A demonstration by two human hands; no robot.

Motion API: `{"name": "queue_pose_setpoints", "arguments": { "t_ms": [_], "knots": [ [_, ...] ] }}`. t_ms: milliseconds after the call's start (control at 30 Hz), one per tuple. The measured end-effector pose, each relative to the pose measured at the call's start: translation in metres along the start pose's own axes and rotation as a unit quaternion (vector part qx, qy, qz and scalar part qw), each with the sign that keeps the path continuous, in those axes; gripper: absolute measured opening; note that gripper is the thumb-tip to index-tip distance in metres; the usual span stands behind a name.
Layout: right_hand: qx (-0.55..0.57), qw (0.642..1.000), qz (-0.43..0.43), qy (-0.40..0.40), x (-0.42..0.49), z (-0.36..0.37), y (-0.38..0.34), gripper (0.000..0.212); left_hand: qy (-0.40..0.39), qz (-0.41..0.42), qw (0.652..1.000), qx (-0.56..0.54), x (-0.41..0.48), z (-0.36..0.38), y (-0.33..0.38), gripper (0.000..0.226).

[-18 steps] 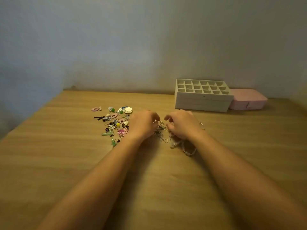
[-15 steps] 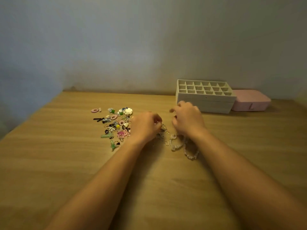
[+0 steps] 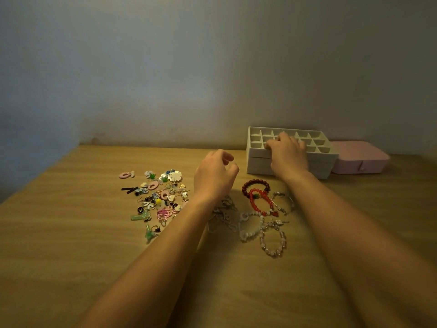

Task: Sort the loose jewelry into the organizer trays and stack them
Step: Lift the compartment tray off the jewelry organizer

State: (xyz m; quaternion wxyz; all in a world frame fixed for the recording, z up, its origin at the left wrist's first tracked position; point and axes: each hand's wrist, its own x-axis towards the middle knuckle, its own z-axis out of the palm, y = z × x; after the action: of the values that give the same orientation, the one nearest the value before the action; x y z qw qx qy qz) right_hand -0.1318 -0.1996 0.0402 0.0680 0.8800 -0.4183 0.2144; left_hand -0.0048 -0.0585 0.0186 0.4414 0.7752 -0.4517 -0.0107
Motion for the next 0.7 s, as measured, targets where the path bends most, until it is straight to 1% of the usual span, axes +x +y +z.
{"name": "queue_pose_setpoints", "arguments": {
  "t_ms": [67, 100, 167, 233, 300, 367, 433, 533, 567, 600, 667, 700],
  "knots": [
    [0.018, 0.999, -0.034, 0.028, -0.004, -0.005, -0.006, 0.033, 0.004, 0.0, 1.0, -0.011, 0.0, -0.002, 0.002, 0.023],
    [0.028, 0.997, -0.051, 0.042, -0.009, -0.01, -0.011, 0.035, 0.007, -0.007, 0.999, -0.035, 0.0, -0.006, 0.005, 0.024],
    [0.049, 0.993, -0.088, 0.06, -0.023, -0.025, -0.024, 0.037, 0.013, -0.052, 0.992, -0.114, 0.001, -0.017, 0.013, 0.03],
    [0.049, 0.987, -0.134, 0.075, -0.044, -0.045, -0.04, 0.033, 0.001, -0.13, 0.971, -0.202, 0.001, -0.036, 0.023, 0.035],
    [0.046, 0.981, -0.169, 0.08, -0.068, -0.067, -0.055, 0.032, -0.041, -0.216, 0.936, -0.276, -0.002, -0.055, 0.031, 0.038],
    [0.057, 0.978, -0.191, 0.068, -0.093, -0.086, -0.071, 0.035, -0.087, -0.26, 0.907, -0.32, -0.013, -0.076, 0.037, 0.042],
    [0.069, 0.972, -0.218, 0.057, -0.116, -0.102, -0.086, 0.036, -0.103, -0.26, 0.905, -0.322, -0.027, -0.092, 0.039, 0.036],
    [0.085, 0.963, -0.253, 0.037, -0.149, -0.125, -0.099, 0.021, -0.107, -0.213, 0.929, -0.283, -0.06, -0.117, 0.04, 0.019],
    [0.097, 0.963, -0.248, 0.033, -0.159, -0.134, -0.1, 0.019, -0.111, -0.2, 0.936, -0.267, -0.074, -0.127, 0.039, 0.017],
    [0.113, 0.966, -0.229, 0.029, -0.166, -0.142, -0.099, 0.024, -0.117, -0.19, 0.94, -0.258, -0.089, -0.134, 0.038, 0.017],
    [0.141, 0.978, -0.153, 0.014, -0.178, -0.152, -0.091, 0.037, -0.118, -0.188, 0.944, -0.243, -0.119, -0.148, 0.036, 0.017],
    [0.136, 0.985, -0.108, -0.001, -0.184, -0.155, -0.086, 0.042, -0.114, -0.196, 0.944, -0.238, -0.135, -0.154, 0.033, 0.018]
  ]
}}
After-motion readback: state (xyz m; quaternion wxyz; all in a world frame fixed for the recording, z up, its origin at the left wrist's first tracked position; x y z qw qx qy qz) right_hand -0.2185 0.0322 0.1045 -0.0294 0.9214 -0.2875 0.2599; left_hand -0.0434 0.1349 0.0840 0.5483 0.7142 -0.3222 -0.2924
